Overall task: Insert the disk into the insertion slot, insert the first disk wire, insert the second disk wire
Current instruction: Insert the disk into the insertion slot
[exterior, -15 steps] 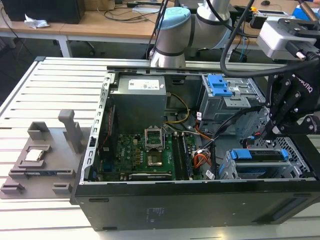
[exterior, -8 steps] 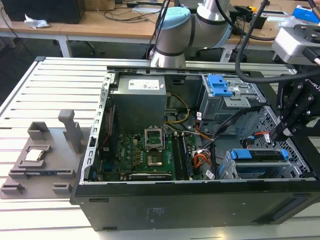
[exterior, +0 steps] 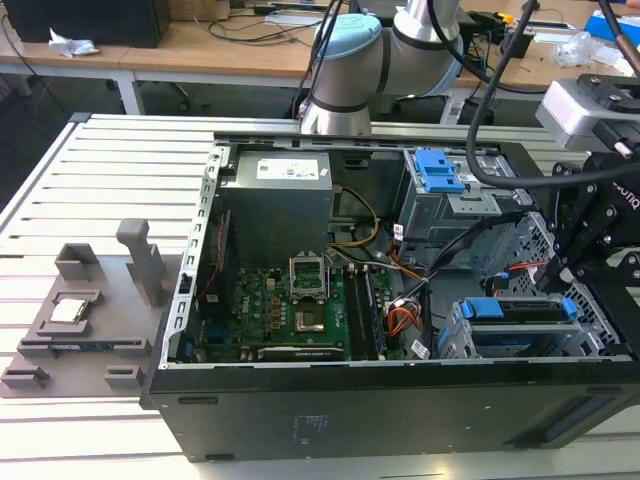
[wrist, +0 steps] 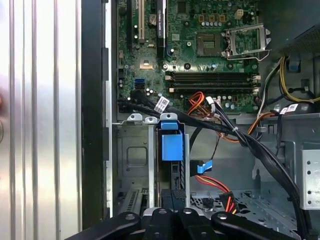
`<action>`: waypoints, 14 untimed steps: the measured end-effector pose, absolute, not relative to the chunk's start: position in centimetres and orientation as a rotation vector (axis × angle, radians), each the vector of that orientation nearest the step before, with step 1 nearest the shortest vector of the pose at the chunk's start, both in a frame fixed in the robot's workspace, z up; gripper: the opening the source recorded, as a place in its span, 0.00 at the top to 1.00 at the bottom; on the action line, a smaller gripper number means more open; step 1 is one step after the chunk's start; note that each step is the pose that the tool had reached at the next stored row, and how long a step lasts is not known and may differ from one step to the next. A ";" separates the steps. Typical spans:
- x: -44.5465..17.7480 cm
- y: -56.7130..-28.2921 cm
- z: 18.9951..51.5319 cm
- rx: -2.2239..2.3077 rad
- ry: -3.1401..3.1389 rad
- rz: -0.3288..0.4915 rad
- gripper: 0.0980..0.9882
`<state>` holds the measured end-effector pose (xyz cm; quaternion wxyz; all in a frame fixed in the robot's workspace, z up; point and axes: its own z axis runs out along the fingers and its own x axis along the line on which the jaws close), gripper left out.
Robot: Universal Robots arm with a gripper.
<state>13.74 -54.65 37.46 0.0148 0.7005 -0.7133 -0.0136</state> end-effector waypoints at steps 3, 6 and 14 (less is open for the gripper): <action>13.9 -54.7 37.1 2.180 -2.220 -0.042 0.99; 14.2 -54.7 36.7 2.180 -2.220 -0.042 0.99; 15.0 -54.7 36.3 2.180 -2.220 -0.042 0.99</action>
